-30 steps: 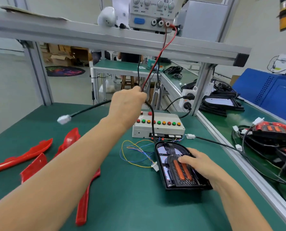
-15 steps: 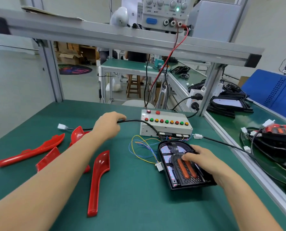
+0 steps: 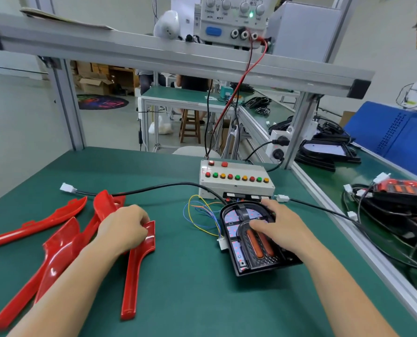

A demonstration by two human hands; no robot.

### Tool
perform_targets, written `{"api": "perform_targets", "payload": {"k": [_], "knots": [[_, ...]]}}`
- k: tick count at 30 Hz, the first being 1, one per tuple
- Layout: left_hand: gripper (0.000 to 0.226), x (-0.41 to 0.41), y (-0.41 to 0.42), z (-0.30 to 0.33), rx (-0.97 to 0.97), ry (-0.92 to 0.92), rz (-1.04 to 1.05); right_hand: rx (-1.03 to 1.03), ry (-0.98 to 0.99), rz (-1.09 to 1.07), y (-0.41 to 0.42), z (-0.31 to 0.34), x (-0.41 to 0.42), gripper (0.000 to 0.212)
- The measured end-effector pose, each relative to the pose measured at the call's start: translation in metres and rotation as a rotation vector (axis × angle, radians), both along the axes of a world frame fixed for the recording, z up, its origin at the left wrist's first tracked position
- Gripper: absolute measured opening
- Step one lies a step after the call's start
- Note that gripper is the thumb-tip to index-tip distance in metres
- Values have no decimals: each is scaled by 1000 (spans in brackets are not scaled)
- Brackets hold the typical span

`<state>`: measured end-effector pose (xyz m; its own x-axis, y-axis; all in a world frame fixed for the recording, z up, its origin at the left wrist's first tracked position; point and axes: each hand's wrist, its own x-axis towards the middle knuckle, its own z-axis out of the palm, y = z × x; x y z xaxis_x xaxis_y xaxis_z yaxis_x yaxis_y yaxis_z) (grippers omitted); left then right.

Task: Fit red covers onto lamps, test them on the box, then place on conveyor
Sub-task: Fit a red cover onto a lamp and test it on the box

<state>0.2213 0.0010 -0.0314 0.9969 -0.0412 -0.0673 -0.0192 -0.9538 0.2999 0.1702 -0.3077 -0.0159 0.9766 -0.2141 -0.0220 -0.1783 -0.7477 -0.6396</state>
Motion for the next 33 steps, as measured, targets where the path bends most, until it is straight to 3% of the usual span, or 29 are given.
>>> {"api": "perform_targets", "payload": {"k": [7,12,15,20,23,26,29,31,33], "knots": [[20,4,-10,7,-343,-179,-1,-217,-55,-6,13,0,-8,60],[20,13,-35,12,-807,-259,-33,-235,-285,43,32,4,-15,50],[21,15,-51,15,-1014,-270,-19,-104,-373,128,50,8,-24,38],[19,13,-74,25,-1424,-199,3,260,-228,320,71,13,-36,22],[19,8,-89,29,-1678,-116,-1,526,-118,413,75,12,-39,28],[19,4,-103,29,-1840,-77,0,707,-88,361,71,12,-43,32],[20,4,-115,26,-1904,-23,12,707,-124,299,60,13,-45,32],[17,4,-123,19,-1800,3,57,452,-225,227,49,13,-47,31],[19,4,-129,7,-1549,-4,109,164,-307,144,36,14,-51,30]]}}
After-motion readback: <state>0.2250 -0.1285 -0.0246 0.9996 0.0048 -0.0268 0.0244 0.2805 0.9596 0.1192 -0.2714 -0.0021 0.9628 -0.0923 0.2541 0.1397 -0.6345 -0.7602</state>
